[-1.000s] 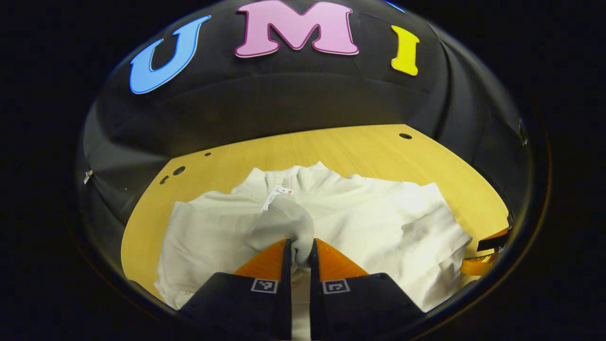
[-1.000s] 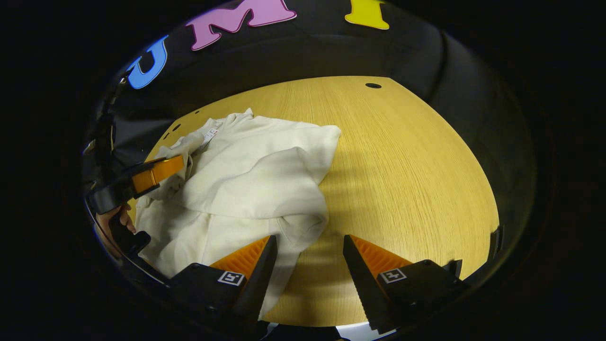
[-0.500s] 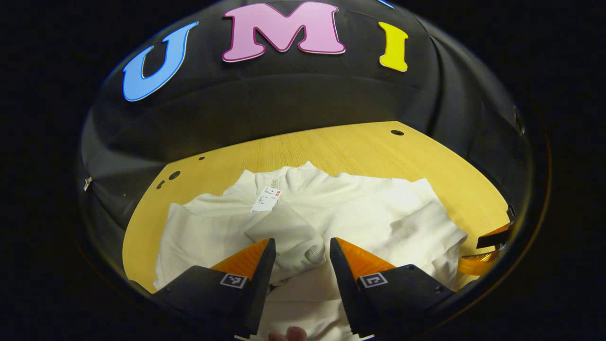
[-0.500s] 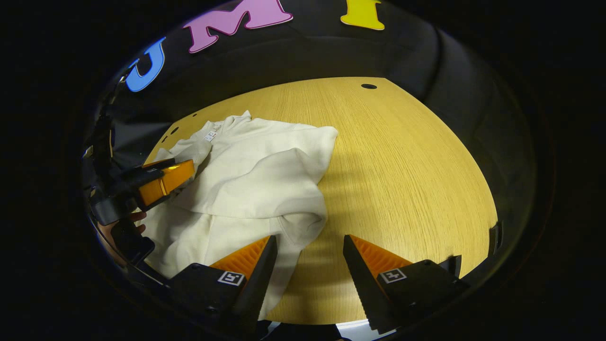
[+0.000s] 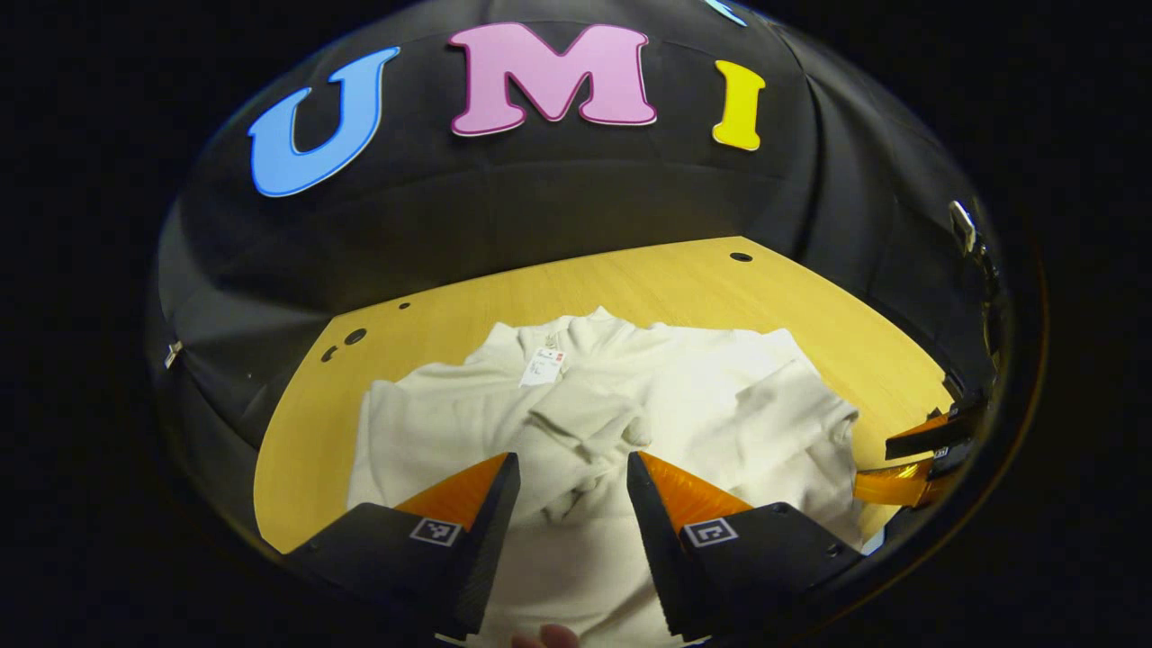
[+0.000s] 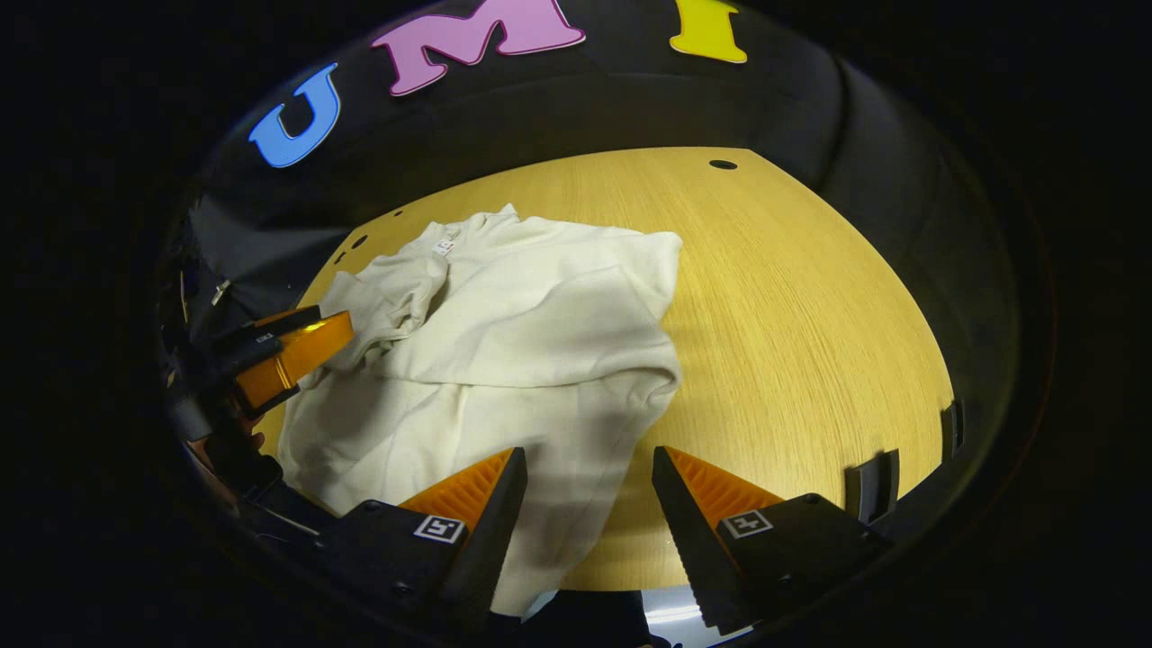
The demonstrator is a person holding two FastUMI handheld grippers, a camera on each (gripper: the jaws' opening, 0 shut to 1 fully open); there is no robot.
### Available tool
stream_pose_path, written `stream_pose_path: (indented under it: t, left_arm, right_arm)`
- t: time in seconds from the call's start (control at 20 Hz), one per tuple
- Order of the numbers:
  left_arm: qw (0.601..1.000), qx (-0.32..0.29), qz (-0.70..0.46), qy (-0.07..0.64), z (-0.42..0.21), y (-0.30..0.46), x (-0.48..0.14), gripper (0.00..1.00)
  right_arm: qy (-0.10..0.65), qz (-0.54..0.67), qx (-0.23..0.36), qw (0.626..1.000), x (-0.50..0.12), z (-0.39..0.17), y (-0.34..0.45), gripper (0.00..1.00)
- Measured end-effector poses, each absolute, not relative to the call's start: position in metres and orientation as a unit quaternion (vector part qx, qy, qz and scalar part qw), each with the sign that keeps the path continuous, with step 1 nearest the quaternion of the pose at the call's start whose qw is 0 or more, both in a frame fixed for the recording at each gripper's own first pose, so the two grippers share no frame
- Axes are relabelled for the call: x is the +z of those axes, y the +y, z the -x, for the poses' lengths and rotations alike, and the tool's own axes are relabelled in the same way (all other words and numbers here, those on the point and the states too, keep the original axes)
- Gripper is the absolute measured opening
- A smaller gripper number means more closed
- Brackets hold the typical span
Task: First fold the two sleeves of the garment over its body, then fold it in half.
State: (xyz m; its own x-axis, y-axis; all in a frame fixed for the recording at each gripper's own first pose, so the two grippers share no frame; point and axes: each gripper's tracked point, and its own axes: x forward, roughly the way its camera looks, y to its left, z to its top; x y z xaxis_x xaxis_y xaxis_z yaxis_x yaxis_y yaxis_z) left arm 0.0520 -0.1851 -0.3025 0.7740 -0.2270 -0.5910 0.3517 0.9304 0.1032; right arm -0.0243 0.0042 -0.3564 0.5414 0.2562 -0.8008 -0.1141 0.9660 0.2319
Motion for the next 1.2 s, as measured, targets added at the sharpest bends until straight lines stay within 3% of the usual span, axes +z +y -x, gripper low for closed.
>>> stream_pose_path:
  t: [0.6, 1.2]
  left_arm:
    - [0.921, -0.117, -0.067, 0.365, 0.050, -0.044, -0.309, 0.75]
    - [0.887, -0.065, -0.033, 0.457, 0.089, 0.029, -0.371, 0.76]
  right_arm:
    - [0.512, -0.062, 0.129, 0.847, -0.350, 0.114, 0.037, 0.87]
    - [0.546, -0.084, 0.075, 0.830, -0.385, 0.148, 0.045, 0.87]
